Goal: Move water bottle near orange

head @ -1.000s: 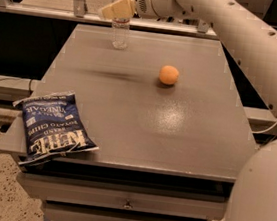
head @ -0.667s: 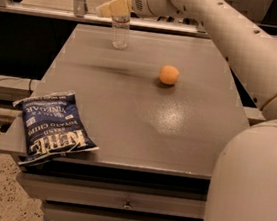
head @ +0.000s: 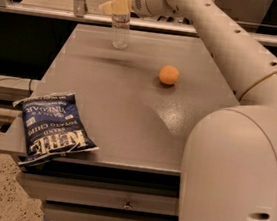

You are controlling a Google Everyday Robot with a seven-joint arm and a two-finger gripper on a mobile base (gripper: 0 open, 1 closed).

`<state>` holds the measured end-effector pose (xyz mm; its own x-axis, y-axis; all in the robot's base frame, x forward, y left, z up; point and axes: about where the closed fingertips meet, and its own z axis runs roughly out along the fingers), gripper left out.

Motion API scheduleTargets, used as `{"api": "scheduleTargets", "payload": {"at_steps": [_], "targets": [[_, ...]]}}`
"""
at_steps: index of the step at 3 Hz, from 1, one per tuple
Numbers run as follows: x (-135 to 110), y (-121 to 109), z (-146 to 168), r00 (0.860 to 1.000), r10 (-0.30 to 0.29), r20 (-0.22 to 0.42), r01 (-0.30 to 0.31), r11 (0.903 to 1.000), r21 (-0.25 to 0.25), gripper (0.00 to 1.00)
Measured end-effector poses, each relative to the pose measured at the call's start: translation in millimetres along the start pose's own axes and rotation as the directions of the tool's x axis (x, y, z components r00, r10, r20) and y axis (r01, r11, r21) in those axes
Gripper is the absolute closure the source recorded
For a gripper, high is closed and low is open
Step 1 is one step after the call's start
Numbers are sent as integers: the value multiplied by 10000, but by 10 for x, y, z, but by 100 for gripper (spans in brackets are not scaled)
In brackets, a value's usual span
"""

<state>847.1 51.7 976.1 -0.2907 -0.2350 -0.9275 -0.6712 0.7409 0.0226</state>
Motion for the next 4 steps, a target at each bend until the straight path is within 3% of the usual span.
{"api": "scheduleTargets", "payload": {"at_steps": [1, 3, 4], "targets": [[33, -115, 86, 9998, 171, -53, -170, 9997, 175, 0], [44, -41, 298, 9985, 542, -107, -544, 9984, -177, 41], [-12, 24, 243, 9982, 577, 151, -572, 9979, -302, 73]]}}
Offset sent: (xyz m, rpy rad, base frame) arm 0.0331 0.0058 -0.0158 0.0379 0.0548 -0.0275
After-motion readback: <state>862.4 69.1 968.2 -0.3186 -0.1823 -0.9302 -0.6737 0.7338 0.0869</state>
